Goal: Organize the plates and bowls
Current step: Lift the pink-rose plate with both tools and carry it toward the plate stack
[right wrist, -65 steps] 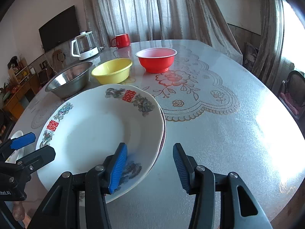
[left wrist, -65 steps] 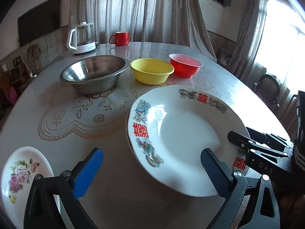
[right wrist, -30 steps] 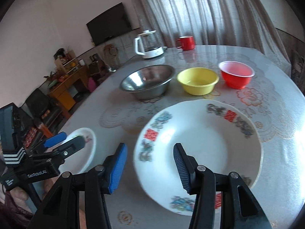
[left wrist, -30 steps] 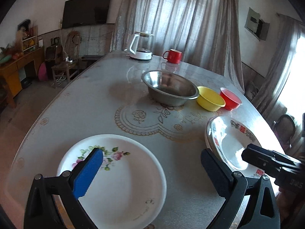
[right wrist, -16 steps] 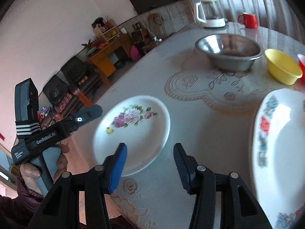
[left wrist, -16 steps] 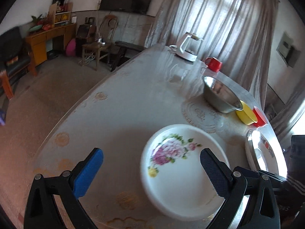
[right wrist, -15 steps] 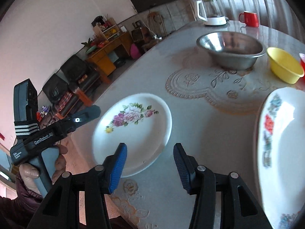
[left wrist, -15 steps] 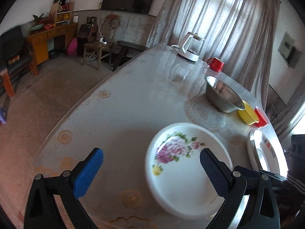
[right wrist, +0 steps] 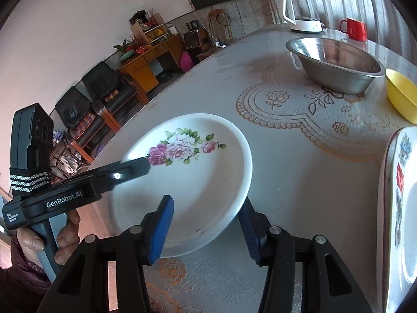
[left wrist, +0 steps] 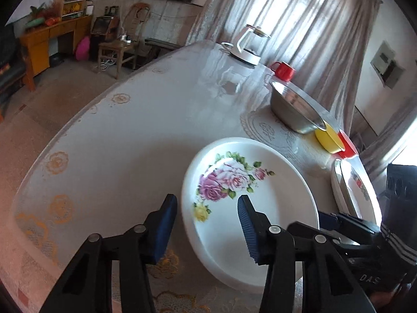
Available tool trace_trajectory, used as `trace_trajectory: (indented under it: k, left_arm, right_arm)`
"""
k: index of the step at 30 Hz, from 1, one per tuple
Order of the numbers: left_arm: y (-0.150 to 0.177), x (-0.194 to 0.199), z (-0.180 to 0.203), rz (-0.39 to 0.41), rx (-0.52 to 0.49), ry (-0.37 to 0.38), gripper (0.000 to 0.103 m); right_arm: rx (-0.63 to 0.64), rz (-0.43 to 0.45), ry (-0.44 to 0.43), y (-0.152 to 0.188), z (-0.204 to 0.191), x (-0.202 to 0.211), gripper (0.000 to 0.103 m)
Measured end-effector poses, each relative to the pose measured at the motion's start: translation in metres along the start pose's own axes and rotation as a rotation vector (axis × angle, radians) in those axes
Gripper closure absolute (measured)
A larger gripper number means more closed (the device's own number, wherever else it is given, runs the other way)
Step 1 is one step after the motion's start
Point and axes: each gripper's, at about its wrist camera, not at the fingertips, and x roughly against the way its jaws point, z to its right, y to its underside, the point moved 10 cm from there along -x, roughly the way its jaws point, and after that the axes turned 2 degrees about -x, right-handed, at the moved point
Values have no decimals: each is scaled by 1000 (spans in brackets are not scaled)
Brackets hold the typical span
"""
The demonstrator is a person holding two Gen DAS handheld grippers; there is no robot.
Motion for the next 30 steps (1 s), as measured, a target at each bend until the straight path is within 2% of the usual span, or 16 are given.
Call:
trace_trajectory:
  k: [12, 16, 19, 21, 22, 26, 30]
  left_arm:
    - [1, 4, 8, 29, -22, 32, 57]
    - [-7, -4, 0, 29, 25, 45, 57]
    - [-14, -7, -4, 54, 19, 19, 46]
    - [-15, -9, -1, 49, 8, 28, 47]
    - [-13, -10, 6, 35, -6, 60, 49]
    - [-6, -7, 11, 52, -43, 13, 50]
    - [-3, -1, 10, 50, 0, 66, 51]
  right_arm:
    - [3, 29, 26, -2, 1, 2, 52]
    - [-4, 32, 12, -2, 4, 2, 57]
    - [-2, 37, 23, -3, 4, 0, 57]
    - [0, 42, 26, -3, 3, 0, 56]
    - [0, 44, 28, -4, 3, -1, 56]
    - [10, 51, 52, -4, 3, 0, 56]
    - [-22, 58, 31, -3, 5, 5, 56]
